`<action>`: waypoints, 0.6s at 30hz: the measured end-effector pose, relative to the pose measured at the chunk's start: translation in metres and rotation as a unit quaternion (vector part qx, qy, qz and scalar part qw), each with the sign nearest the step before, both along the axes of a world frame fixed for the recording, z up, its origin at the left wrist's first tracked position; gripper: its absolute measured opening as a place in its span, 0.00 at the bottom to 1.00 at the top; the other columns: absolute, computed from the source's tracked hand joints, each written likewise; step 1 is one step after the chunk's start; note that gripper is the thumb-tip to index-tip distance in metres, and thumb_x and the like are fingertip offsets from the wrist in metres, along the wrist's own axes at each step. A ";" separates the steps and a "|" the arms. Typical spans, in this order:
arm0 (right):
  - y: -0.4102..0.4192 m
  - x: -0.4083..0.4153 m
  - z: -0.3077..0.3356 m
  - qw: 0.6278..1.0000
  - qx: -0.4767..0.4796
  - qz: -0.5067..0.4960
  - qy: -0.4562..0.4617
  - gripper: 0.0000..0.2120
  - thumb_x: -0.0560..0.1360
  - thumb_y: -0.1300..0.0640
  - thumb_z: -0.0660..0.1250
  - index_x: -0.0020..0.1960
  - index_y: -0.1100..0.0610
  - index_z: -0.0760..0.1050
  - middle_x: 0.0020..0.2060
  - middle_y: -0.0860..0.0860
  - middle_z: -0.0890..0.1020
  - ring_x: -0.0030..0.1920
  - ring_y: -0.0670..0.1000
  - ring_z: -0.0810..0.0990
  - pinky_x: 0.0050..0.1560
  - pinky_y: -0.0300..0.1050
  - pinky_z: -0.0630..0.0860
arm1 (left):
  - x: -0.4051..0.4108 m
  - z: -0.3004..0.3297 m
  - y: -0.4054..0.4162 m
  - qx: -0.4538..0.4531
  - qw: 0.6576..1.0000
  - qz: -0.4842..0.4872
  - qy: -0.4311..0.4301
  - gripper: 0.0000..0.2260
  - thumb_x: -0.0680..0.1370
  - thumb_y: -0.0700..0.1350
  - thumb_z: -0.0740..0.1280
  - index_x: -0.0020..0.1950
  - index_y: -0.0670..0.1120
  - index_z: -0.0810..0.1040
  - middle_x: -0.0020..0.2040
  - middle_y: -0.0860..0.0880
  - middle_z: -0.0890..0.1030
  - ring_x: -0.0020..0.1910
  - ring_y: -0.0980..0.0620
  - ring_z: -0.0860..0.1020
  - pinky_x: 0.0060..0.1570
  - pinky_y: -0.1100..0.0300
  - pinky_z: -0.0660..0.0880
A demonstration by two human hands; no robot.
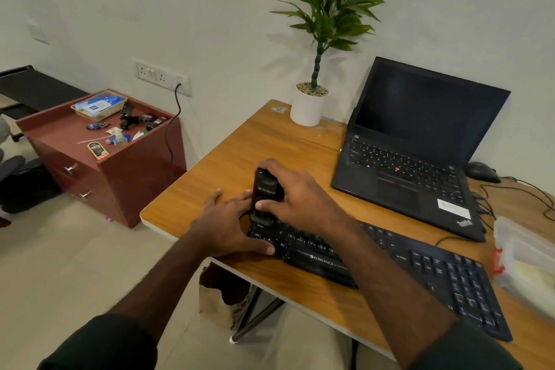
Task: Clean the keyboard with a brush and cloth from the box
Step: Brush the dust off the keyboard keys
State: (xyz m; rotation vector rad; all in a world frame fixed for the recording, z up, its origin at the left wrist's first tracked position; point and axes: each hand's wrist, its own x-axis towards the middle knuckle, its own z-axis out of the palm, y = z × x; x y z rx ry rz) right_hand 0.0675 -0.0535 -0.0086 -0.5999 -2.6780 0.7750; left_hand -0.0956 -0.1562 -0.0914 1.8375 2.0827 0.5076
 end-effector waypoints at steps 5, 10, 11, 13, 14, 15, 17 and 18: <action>-0.006 0.000 -0.006 0.997 -0.042 0.062 -0.023 0.26 0.74 0.53 0.75 0.68 0.44 0.68 0.57 0.45 0.80 0.54 0.47 0.80 0.52 0.53 0.81 | 0.001 0.004 0.000 0.007 1.000 -0.005 -0.005 0.41 0.62 0.81 0.63 0.70 0.62 0.68 0.71 0.59 0.73 0.71 0.61 0.67 0.77 0.44 0.42; 0.010 0.009 0.008 0.998 -0.062 0.019 -0.013 0.26 0.74 0.52 0.75 0.68 0.42 0.69 0.56 0.45 0.80 0.55 0.46 0.79 0.52 0.54 0.82 | -0.003 -0.003 0.001 -0.013 1.000 -0.002 -0.001 0.50 0.59 0.83 0.61 0.76 0.61 0.60 0.79 0.56 0.62 0.77 0.59 0.57 0.77 0.45 0.39; 0.007 0.008 0.007 0.999 -0.050 0.002 0.008 0.26 0.75 0.53 0.74 0.68 0.42 0.68 0.55 0.46 0.80 0.54 0.47 0.79 0.50 0.54 0.82 | -0.002 -0.003 0.002 -0.016 1.000 0.000 -0.003 0.50 0.59 0.83 0.62 0.76 0.61 0.61 0.79 0.56 0.63 0.77 0.59 0.57 0.77 0.45 0.39; -0.004 0.004 0.000 0.999 -0.038 0.007 0.019 0.26 0.75 0.54 0.74 0.68 0.42 0.67 0.55 0.47 0.80 0.52 0.48 0.80 0.49 0.54 0.83 | 0.000 0.001 0.001 -0.011 1.000 0.003 -0.010 0.45 0.61 0.81 0.64 0.73 0.60 0.65 0.76 0.57 0.68 0.74 0.59 0.62 0.77 0.44 0.40; -0.009 0.002 -0.004 0.999 -0.039 0.024 0.011 0.27 0.75 0.54 0.74 0.69 0.43 0.67 0.56 0.47 0.80 0.53 0.48 0.80 0.50 0.54 0.82 | 0.001 0.004 0.001 -0.006 1.000 -0.002 -0.009 0.42 0.62 0.80 0.65 0.72 0.61 0.66 0.73 0.58 0.70 0.73 0.59 0.65 0.77 0.44 0.41; -0.012 0.001 -0.006 0.998 -0.042 0.041 0.001 0.27 0.75 0.54 0.74 0.69 0.43 0.67 0.57 0.47 0.80 0.54 0.48 0.80 0.51 0.54 0.82 | 0.002 0.005 0.000 -0.003 1.000 -0.007 -0.006 0.40 0.63 0.79 0.65 0.71 0.62 0.66 0.71 0.58 0.72 0.72 0.59 0.66 0.77 0.44 0.42; -0.009 0.002 -0.002 0.996 -0.054 0.060 -0.022 0.26 0.75 0.54 0.74 0.68 0.43 0.68 0.57 0.46 0.80 0.55 0.48 0.80 0.53 0.54 0.81 | 0.002 0.006 -0.001 -0.001 1.000 -0.008 -0.007 0.40 0.63 0.79 0.65 0.71 0.62 0.66 0.72 0.59 0.72 0.72 0.60 0.66 0.77 0.44 0.41; -0.005 0.004 0.003 0.996 -0.058 0.060 -0.035 0.26 0.75 0.54 0.75 0.68 0.43 0.69 0.57 0.45 0.80 0.56 0.47 0.80 0.54 0.54 0.81 | 0.001 0.004 0.000 -0.004 1.000 -0.005 -0.011 0.42 0.63 0.80 0.64 0.72 0.62 0.66 0.74 0.58 0.70 0.73 0.60 0.64 0.77 0.44 0.41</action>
